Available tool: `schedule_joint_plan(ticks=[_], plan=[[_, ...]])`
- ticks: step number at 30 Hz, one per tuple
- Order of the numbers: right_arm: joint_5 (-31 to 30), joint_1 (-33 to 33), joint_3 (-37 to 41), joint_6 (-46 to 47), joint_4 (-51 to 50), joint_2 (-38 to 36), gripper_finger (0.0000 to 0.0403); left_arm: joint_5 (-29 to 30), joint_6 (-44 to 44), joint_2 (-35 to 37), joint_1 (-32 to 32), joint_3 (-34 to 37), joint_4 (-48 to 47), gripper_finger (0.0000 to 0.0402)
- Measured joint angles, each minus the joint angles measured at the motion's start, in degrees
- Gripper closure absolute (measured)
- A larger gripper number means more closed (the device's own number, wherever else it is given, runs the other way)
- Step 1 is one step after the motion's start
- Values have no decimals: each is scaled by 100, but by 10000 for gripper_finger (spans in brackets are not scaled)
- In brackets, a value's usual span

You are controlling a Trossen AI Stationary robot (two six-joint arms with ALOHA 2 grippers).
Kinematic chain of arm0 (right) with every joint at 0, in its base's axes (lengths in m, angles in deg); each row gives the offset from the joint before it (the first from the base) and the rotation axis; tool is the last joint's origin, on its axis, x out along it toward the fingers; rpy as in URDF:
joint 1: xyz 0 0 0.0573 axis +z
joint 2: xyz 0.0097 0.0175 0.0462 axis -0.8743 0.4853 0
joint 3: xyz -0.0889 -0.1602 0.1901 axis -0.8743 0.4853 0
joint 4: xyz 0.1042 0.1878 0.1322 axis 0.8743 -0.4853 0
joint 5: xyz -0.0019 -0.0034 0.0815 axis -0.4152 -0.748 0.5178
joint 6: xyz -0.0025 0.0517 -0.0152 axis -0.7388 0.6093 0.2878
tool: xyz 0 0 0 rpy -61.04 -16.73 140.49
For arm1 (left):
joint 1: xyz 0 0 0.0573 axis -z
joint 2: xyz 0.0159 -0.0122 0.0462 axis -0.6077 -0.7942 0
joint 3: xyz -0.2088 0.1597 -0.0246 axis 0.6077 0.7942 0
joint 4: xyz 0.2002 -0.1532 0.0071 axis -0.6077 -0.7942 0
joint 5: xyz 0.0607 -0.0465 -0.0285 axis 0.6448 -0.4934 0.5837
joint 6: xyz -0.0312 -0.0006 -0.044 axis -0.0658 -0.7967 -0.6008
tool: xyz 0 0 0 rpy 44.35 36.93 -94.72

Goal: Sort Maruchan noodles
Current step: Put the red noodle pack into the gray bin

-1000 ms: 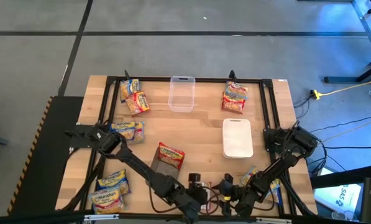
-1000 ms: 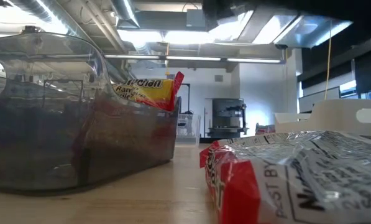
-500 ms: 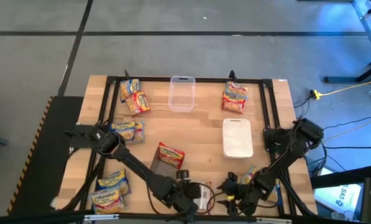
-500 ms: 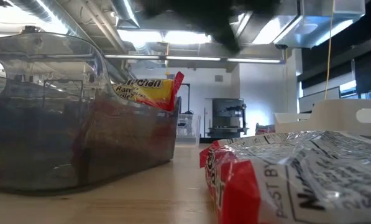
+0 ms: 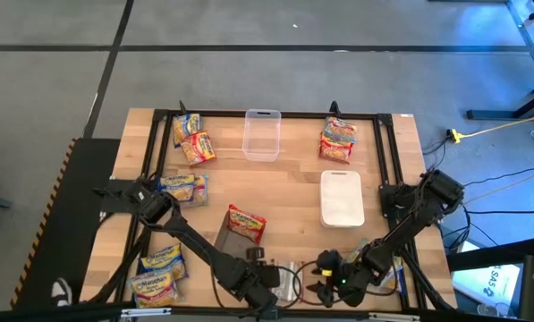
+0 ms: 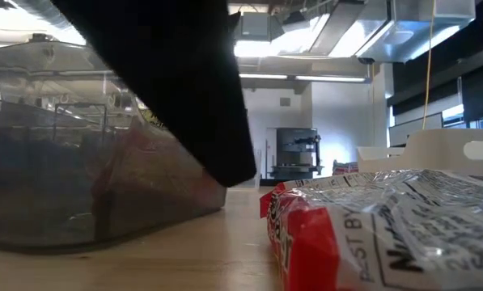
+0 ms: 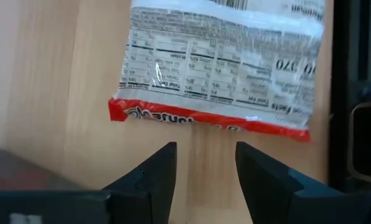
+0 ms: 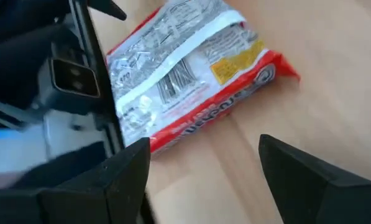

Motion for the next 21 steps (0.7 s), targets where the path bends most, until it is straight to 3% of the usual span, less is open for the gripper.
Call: schedule_joint_plan(ticks=[4, 7, 21], plan=[[240, -61, 2, 729, 141, 145, 127, -20, 882, 0, -32, 130, 256, 243], [308, -92, 2, 1042, 365, 267, 127, -355, 1382, 2, -126, 297, 625, 243], [38, -92, -5, 1346, 741, 466, 127, -965, 1461, 2, -527, 800, 1740, 243]])
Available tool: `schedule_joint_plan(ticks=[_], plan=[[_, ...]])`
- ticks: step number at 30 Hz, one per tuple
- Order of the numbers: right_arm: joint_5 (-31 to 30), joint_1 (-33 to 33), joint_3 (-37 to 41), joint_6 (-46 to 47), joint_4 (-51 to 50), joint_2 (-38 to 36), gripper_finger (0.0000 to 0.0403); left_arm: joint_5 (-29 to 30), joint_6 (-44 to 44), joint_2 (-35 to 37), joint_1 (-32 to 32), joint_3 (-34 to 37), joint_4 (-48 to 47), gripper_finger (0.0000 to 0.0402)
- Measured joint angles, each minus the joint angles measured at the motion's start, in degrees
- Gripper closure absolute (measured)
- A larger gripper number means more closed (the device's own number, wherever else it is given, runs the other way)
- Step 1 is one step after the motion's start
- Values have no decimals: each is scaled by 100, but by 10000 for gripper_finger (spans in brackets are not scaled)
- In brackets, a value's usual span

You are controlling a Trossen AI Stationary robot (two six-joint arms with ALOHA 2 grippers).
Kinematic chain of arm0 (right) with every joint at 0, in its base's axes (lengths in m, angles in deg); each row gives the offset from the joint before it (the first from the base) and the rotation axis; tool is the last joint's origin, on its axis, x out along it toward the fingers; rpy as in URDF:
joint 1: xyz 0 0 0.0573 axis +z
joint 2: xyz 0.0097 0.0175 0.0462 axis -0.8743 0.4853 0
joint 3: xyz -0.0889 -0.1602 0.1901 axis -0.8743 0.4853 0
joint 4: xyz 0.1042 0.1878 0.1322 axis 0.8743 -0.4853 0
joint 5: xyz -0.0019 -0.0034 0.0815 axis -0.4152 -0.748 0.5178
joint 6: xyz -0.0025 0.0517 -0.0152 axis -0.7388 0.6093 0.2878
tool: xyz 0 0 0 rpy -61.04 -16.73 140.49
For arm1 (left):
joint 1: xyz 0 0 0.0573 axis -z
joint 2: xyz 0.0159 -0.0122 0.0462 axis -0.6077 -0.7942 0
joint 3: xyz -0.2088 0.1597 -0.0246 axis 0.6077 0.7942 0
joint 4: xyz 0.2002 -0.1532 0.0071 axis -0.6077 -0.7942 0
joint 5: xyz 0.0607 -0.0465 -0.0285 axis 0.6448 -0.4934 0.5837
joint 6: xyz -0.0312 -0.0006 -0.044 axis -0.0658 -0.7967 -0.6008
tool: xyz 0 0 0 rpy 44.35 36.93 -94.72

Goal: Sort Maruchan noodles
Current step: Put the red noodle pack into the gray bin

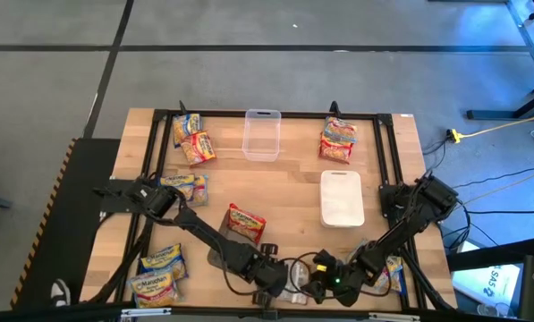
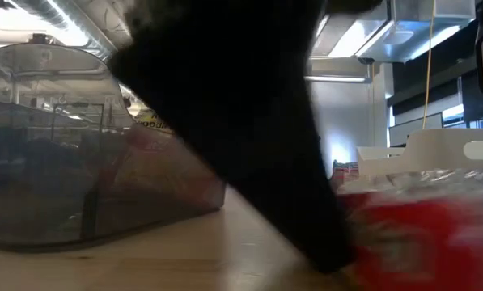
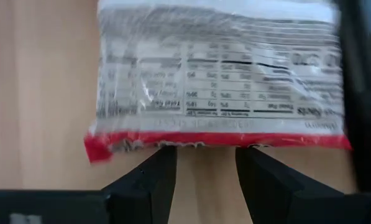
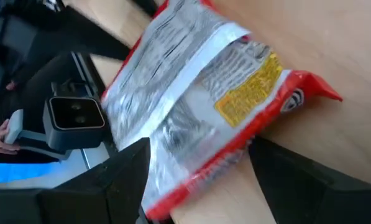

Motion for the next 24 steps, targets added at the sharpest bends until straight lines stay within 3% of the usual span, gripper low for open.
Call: schedule_joint_plan(ticks=[6, 11, 16, 19, 24], plan=[[-261, -24, -15, -86, 589, 321, 127, -46, 58, 0, 11, 9, 530, 243], [-733, -17, 4, -743, 1120, 379, 127, -34, 43, 0, 27, 6, 712, 243], [-746, -37, 17, -1350, 1505, 404, 130, 38, -11, -2, 52, -246, 642, 244], [-703, -33, 17, -1476, 1490, 404, 154, 147, -97, -2, 63, -441, 327, 244], [-580, -33, 7, -1684, 1550, 385, 241, 511, -122, -2, 175, -927, -681, 244]])
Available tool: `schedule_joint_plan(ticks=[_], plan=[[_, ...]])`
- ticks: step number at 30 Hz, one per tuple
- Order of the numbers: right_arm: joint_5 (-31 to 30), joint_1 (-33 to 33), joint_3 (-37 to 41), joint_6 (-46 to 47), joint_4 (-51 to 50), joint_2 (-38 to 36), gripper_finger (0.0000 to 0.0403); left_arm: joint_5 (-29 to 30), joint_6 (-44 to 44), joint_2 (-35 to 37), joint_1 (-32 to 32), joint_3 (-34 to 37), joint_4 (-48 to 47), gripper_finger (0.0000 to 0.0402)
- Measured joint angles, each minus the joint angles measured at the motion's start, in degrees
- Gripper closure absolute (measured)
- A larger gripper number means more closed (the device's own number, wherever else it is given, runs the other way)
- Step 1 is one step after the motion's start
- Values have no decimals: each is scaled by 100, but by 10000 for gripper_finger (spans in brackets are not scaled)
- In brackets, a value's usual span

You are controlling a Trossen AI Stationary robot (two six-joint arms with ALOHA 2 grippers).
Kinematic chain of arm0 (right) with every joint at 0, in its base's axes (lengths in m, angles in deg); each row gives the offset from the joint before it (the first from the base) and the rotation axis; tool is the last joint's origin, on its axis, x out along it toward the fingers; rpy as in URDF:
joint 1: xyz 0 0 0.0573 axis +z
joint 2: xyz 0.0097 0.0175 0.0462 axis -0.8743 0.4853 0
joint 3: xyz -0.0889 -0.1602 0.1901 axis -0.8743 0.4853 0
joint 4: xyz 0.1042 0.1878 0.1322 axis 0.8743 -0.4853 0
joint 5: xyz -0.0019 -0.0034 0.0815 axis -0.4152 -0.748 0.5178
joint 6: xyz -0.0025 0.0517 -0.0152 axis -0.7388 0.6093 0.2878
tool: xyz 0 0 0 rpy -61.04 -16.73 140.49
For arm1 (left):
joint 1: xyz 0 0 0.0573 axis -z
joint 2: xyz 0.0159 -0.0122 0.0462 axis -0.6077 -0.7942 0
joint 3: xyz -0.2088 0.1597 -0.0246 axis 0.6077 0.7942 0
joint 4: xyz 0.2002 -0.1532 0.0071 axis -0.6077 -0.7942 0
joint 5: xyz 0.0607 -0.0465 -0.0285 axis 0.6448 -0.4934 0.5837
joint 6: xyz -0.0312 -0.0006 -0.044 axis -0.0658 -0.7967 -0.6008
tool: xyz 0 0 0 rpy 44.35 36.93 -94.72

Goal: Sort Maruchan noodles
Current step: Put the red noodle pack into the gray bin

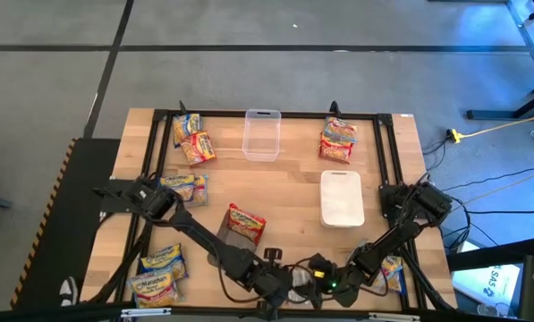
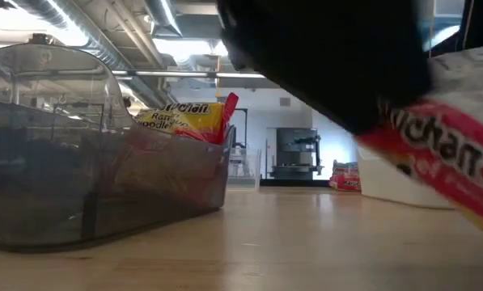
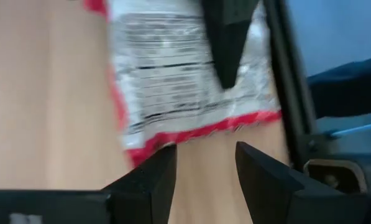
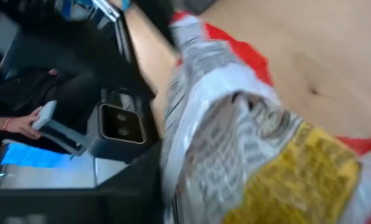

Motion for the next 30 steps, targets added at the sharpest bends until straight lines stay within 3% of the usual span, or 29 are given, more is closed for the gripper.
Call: schedule_joint_plan(ticks=[5, 11, 15, 18, 22, 26, 30], plan=[[520, -4, -9, -431, -55, -218, 310, 533, -5, 0, 230, -674, -1089, 244], [1134, -91, 0, -1112, -47, -974, 305, 1396, 662, 2, 660, -1581, -1601, 244], [1800, -225, 0, -1330, -42, -1512, 279, 1978, 1629, 2, 933, -2117, -1577, 244], [2404, -365, 0, -1475, -11, -1870, 287, 2239, 2419, 2, 1070, -2428, -1499, 244], [3144, -604, 0, -1478, 78, -2239, 309, 2715, 2971, 2, 1080, -2693, -1428, 244], [3864, -876, 0, -1398, 490, -2346, 306, 3209, 3918, 9, 1049, -2706, -1234, 243], [4509, -1126, 0, -1139, 708, -2350, 288, 3254, 4751, 9, 1024, -2706, -998, 243]])
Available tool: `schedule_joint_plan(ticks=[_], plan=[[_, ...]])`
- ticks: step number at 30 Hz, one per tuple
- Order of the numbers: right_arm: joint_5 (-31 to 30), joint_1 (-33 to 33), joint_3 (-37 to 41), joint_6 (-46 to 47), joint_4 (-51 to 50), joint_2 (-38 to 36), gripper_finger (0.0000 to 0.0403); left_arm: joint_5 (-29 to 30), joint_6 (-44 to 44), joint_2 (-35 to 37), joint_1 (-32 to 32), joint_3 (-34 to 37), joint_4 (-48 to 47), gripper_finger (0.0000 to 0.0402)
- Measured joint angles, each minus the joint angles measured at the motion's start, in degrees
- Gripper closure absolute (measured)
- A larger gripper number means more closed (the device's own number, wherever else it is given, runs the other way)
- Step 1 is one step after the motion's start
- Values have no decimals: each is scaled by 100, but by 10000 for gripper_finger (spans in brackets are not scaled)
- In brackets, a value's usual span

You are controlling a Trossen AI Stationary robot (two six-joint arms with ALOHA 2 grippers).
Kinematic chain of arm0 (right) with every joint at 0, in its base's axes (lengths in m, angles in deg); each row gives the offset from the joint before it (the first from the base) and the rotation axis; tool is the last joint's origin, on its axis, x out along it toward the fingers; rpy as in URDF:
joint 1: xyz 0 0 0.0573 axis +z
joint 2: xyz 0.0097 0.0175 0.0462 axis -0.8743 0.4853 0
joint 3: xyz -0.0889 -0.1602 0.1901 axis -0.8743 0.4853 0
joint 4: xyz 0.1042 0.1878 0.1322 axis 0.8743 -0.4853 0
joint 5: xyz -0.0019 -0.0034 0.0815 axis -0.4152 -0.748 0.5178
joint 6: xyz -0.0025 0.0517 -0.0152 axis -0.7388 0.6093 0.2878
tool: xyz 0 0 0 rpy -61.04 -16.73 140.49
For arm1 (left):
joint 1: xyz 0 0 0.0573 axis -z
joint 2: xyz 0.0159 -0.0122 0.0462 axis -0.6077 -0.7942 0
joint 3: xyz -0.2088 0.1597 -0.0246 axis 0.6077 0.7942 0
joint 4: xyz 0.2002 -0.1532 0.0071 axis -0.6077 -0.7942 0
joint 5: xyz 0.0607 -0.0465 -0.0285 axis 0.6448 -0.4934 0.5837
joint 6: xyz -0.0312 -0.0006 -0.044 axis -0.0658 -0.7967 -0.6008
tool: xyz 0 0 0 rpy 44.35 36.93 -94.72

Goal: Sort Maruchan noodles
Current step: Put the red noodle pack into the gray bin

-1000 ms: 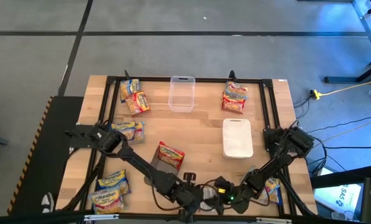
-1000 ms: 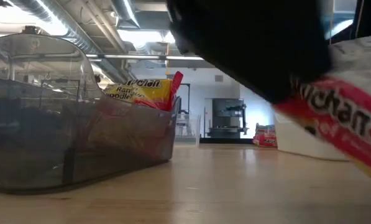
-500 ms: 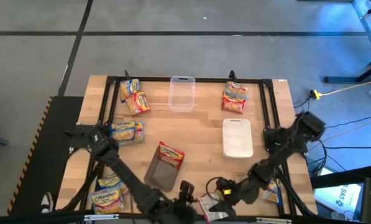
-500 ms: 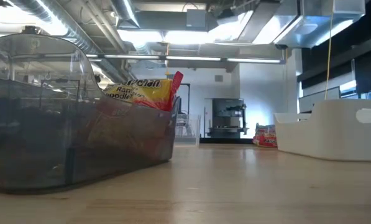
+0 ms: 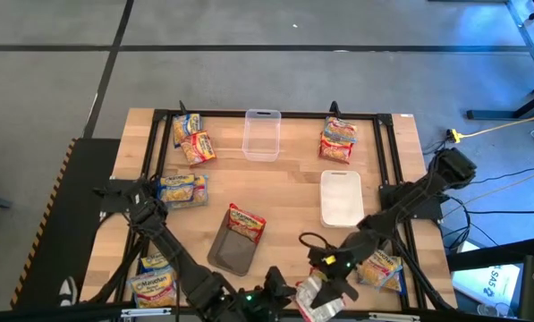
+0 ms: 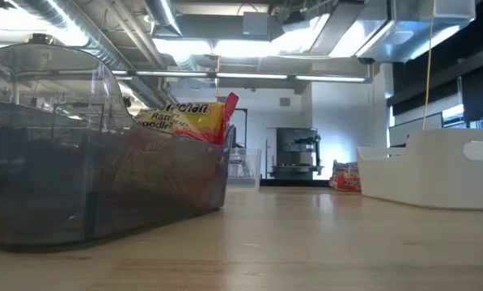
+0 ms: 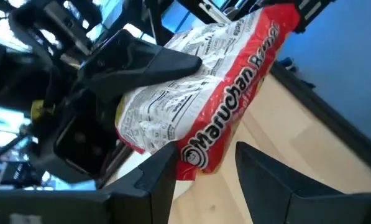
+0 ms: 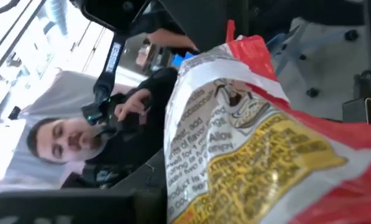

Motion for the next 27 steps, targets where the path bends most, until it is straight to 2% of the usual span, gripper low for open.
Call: schedule_joint_plan(ticks=[2, 8, 14, 18, 21, 27], plan=[[261, -116, 0, 6, 23, 0, 289, 146, 205, 0, -12, 0, 23, 243], [1020, -446, -17, 105, 244, -9, 309, 1392, 959, -4, 128, 9, 96, 243], [1982, -978, -17, 232, 242, -9, 291, 1891, 1113, -11, 134, 9, -7, 243], [2517, -1259, -11, 282, 389, -2, 295, 1887, 1098, -11, 127, 9, -56, 243], [2800, -1438, -9, 297, 547, -1, 308, 1614, 1102, -11, 127, 9, -60, 243], [3069, -1701, -9, 379, 593, 0, 297, 1539, 1547, -9, 87, 9, -64, 243]])
